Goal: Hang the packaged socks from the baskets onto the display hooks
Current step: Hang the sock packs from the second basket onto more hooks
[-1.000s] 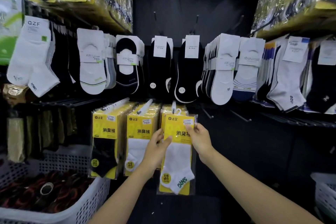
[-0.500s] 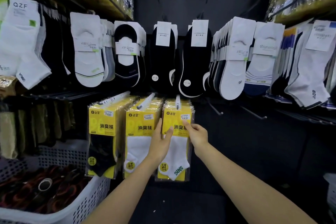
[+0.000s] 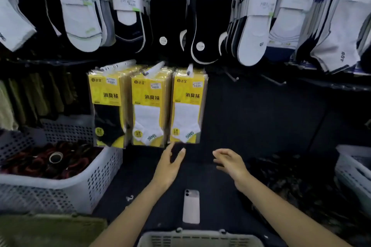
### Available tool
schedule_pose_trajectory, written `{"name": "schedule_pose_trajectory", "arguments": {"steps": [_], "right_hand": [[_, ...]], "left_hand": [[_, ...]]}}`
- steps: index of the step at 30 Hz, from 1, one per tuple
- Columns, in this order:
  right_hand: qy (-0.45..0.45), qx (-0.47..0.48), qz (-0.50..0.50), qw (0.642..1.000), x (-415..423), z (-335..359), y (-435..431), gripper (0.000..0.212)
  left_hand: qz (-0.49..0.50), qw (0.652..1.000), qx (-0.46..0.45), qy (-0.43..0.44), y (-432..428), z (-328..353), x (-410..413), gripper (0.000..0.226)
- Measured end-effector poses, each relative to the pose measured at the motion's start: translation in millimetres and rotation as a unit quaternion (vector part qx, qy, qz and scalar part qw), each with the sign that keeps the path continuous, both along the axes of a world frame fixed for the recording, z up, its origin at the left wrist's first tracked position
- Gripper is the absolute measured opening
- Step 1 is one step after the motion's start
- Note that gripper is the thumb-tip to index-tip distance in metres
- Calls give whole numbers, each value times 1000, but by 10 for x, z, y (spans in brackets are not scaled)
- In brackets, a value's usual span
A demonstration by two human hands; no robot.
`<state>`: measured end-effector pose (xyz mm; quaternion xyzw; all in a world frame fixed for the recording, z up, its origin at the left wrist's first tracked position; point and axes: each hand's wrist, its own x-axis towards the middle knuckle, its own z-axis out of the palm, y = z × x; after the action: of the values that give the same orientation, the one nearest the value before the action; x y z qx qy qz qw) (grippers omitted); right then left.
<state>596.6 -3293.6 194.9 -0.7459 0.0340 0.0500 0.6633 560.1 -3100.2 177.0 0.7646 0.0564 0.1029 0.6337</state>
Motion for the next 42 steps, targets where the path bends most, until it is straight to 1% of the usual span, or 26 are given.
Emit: {"name": "schedule_pose_trajectory", "arguments": {"steps": [3, 5, 8, 10, 13, 15, 16, 18, 20, 22, 26, 28, 30, 32, 33, 34, 37, 38, 39, 40, 41, 42], "right_hand": [[88, -23, 12, 996, -416, -596, -269, 11], [146, -37, 1, 989, -728, -1054, -429, 8], [214, -78, -14, 974, -1243, -1687, -669, 5], [267, -95, -6, 959, -1530, -1989, -794, 12], [329, -103, 18, 939, -1804, -2236, -866, 14], [332, -78, 41, 939, -1903, -2298, -828, 17], [322, -73, 60, 942, -1935, -2307, -787, 23], [300, -88, 96, 945, -1964, -2317, -679, 43], [292, -98, 95, 947, -1949, -2329, -573, 60], [301, -86, 86, 946, -1901, -2313, -487, 70], [311, -52, 81, 946, -1820, -2295, -391, 72], [318, -30, 92, 943, -1810, -2278, -350, 81], [338, 26, 86, 937, -1809, -2293, -327, 91], [345, 67, 72, 934, -1815, -2296, -306, 93], [340, 70, 68, 935, -1821, -2299, -294, 91], [333, 67, 61, 938, -1817, -2293, -290, 83], [304, 96, 12, 948, -1745, -2152, -334, 52], [287, 114, -6, 951, -1692, -2087, -364, 46], [273, 132, -24, 953, -1637, -1999, -394, 44], [259, 147, -36, 954, -1577, -1901, -429, 43], [247, 159, -42, 955, -1529, -1787, -453, 42], [233, 176, -42, 956, -1495, -1663, -462, 38]], "left_hand": [[-5, 996, -12, 86, -105, -670, -485, 60], [-7, 989, -19, 149, -191, -1107, -860, 58], [0, 976, 0, 220, -277, -1647, -1348, 57], [13, 964, 46, 261, -247, -1907, -1606, 55], [24, 936, 195, 292, -96, -2176, -1900, 59], [3, 915, 272, 299, -34, -2261, -2017, 65], [-14, 909, 289, 299, -28, -2274, -2043, 67], [-39, 904, 299, 302, -40, -2272, -2052, 69], [-48, 900, 304, 310, -38, -2270, -2050, 69], [-58, 896, 305, 318, -15, -2281, -2057, 69], [-71, 901, 290, 315, 17, -2297, -2072, 69], [-69, 905, 278, 314, 21, -2285, -2077, 70], [-73, 901, 289, 314, 22, -2290, -2088, 72], [-76, 899, 296, 313, 13, -2282, -2096, 73], [-73, 902, 294, 308, 4, -2267, -2090, 73], [-65, 907, 288, 301, -12, -2251, -2082, 72], [-29, 918, 290, 269, -63, -2118, -2006, 76], [-5, 923, 293, 249, -90, -2036, -1961, 79], [34, 933, 277, 229, -117, -1951, -1908, 85], [92, 944, 227, 221, -156, -1840, -1851, 93], [158, 948, 148, 234, -194, -1717, -1788, 104], [213, 940, 52, 263, -232, -1586, -1727, 115]]}}
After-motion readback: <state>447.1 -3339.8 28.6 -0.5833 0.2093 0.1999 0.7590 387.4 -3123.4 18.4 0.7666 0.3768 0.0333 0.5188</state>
